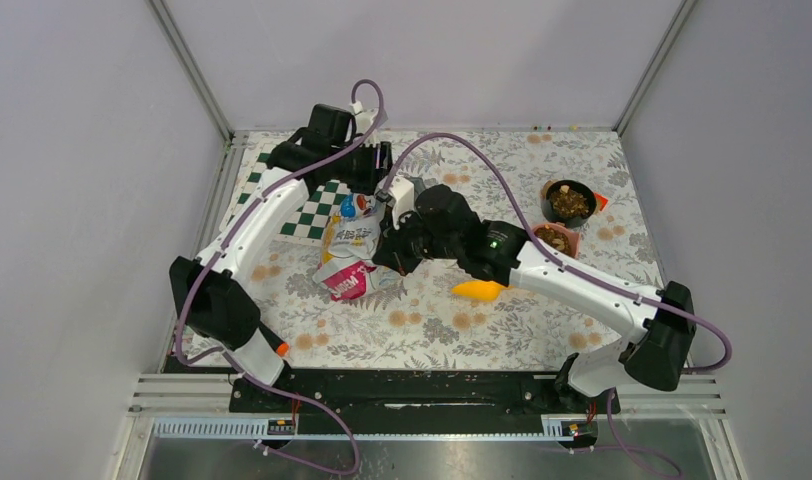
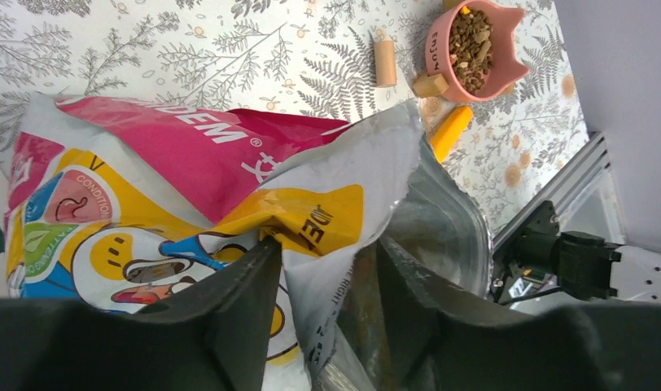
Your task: Serve the pet food
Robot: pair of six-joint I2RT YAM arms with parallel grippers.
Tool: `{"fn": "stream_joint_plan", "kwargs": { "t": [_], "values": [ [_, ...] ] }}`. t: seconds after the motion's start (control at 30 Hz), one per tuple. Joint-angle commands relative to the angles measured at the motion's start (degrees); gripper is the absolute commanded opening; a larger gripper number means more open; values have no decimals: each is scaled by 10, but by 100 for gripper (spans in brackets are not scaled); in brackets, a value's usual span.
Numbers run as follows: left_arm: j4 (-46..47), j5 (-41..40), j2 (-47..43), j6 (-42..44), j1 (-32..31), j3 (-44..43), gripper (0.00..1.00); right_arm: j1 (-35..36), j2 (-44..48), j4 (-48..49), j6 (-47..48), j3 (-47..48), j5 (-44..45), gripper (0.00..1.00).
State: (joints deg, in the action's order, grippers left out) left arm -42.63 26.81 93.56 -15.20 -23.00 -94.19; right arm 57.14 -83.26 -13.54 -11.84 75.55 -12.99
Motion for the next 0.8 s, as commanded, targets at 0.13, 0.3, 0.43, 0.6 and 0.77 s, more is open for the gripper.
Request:
{"fn": "stream_joint_plan", "kwargs": {
  "t": [0.13, 0.3, 0.43, 0.6, 0.77],
  "values": [
    [22, -84, 41, 20, 3, -70, 0, 4, 75, -53, 11, 14, 22, 0],
    [30, -149, 18, -19, 7, -100, 0, -37, 118, -87, 37, 18, 46, 0],
    [64, -197, -22, -60, 13, -102, 0, -83, 140, -97, 74, 34, 42, 0],
    [156, -244, -104, -129, 16, -35, 0, -114, 135, -98, 153, 77, 31, 0],
    [238, -287, -201, -190, 16, 88, 0, -122, 120, -103, 223, 127, 36, 0]
  ]
}}
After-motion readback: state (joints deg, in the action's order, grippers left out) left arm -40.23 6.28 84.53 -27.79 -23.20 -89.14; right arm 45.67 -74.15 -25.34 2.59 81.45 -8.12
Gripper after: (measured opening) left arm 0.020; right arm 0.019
